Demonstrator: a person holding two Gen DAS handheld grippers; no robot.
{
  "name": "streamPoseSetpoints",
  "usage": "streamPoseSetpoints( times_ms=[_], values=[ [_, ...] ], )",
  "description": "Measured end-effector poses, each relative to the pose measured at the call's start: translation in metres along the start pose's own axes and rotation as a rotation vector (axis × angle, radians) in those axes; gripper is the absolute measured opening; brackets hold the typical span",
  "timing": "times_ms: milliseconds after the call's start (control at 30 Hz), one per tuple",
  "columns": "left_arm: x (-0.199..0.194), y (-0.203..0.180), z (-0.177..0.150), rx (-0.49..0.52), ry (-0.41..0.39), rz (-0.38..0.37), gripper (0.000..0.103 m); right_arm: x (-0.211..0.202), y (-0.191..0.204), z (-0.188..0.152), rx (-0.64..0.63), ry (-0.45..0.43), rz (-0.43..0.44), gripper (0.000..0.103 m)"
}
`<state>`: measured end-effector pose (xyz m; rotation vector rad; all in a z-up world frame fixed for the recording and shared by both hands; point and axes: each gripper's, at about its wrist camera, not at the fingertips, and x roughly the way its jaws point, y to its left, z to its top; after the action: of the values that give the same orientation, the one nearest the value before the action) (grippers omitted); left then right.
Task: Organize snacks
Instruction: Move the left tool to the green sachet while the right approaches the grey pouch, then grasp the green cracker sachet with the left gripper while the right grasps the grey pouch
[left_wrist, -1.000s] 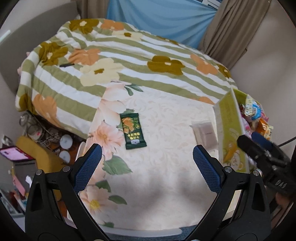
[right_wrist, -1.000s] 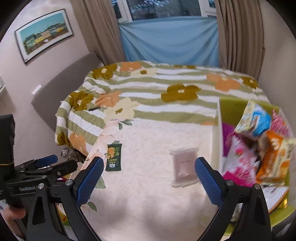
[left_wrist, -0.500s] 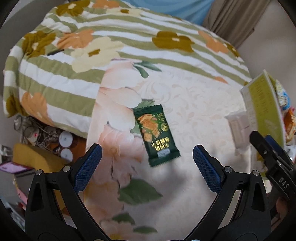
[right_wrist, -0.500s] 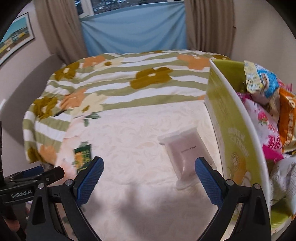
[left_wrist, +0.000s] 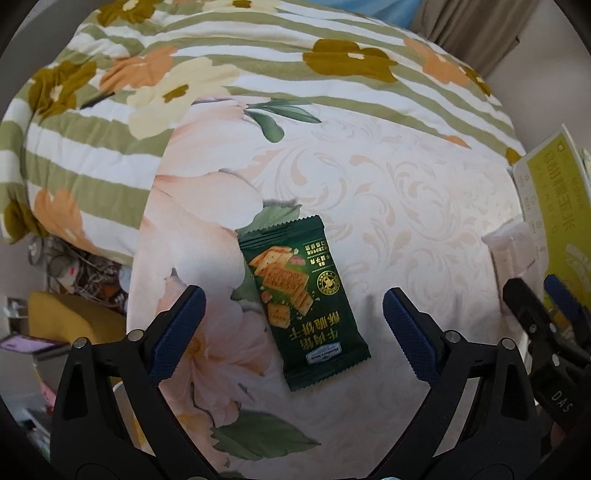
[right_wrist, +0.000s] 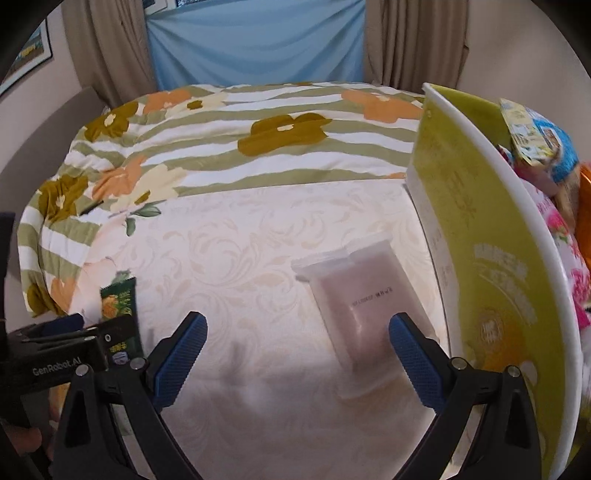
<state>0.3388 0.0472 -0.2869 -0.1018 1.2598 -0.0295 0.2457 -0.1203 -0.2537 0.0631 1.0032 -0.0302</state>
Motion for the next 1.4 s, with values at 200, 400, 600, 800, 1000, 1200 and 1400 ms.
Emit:
streamPoseSetpoints(
  times_ms=[200,400,600,800,1000,1200,1400],
  values=[
    [0.008,-0.003,0.001,0.0,0.021,0.047,0.077,0.016,-0.001,0.01,-0.057,0.003,-0.035,0.098],
    [0.01,-0.008,0.0,0.03,0.027,0.096,0.071,0.037,-0.009,0.018,-0.058,0.041,-0.086,0.098],
    [0.007,-0.002,-0.001,0.023,0.041,0.101,0.065,0.05,-0.011,0.024,-0.077,0.088,-0.126,0.098],
    [0.006,0.005,-0.001,0.018,0.044,0.105,0.065,0.048,-0.012,0.022,-0.134,0.101,-0.083,0.098],
    [0.006,0.0,-0.001,0.059,0.038,0.095,0.055,0.048,-0.009,0.017,-0.189,0.122,-0.059,0.098],
    [0.002,-0.01,-0.003,0.083,0.05,0.03,0.045,0.046,-0.009,0.018,-0.17,0.151,-0.017,0.098],
    [0.001,-0.014,-0.008,0.12,0.046,0.031,0.045,0.03,0.0,0.01,-0.142,0.133,0.087,0.098]
  ],
)
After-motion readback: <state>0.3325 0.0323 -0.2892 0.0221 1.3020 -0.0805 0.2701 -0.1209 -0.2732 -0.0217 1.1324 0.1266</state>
